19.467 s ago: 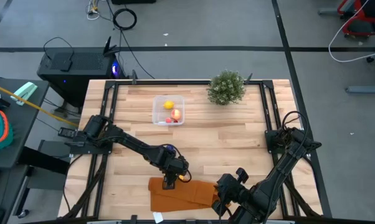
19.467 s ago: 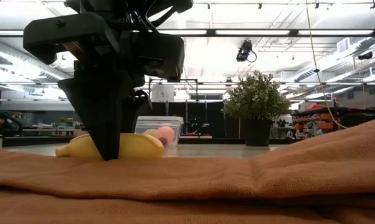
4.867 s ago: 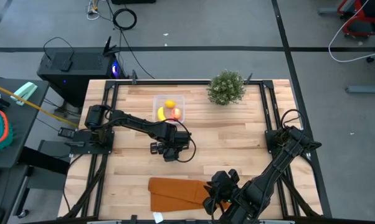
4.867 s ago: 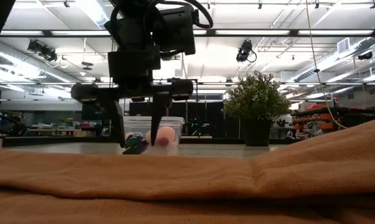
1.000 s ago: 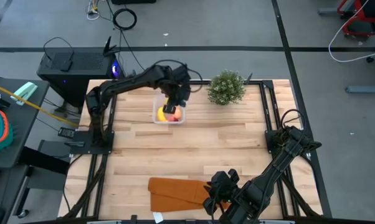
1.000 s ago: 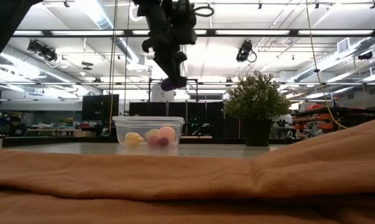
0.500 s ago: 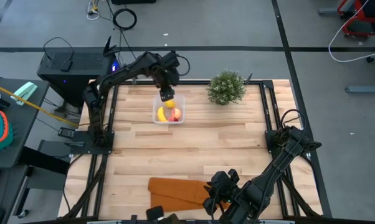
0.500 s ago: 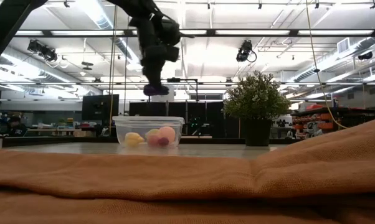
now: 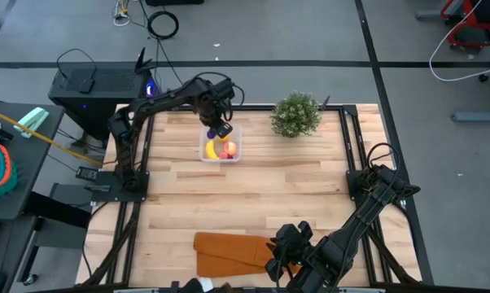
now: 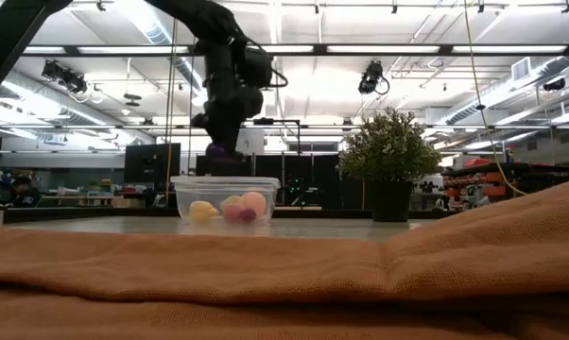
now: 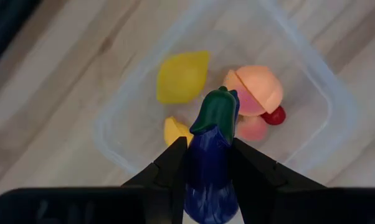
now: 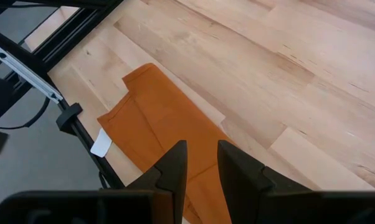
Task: Pick and placing Produce into tupperware
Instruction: Put the eggplant into the container
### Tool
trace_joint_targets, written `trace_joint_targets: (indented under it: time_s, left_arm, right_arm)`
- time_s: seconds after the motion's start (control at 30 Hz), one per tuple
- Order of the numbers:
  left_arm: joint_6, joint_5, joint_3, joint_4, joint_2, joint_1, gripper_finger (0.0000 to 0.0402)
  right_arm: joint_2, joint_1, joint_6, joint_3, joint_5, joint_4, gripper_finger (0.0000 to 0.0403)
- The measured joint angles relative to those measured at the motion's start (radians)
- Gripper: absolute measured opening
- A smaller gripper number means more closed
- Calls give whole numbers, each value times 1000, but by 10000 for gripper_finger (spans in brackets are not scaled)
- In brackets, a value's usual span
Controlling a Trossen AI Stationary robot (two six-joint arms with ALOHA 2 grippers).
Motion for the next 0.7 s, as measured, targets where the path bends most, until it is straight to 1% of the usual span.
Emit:
trace_joint_targets:
  time_s: [0.1,0.23,0.37,0.5,0.7]
  left_arm:
    - [-27,1,-63,34,0,-12,110]
    - [-36,2,-115,92,0,-32,115]
    - [-47,-1,-142,144,0,-67,115]
    - [-76,-16,-163,197,0,-94,107]
    - [-136,-59,-187,225,0,-97,106]
  right_arm:
    - [0,0,0,0,0,0,95]
    - [0,0,0,0,0,0,95]
    - [0,0,0,0,0,0,95]
    - [0,0,0,0,0,0,95]
    - [0,0,0,0,0,0,95]
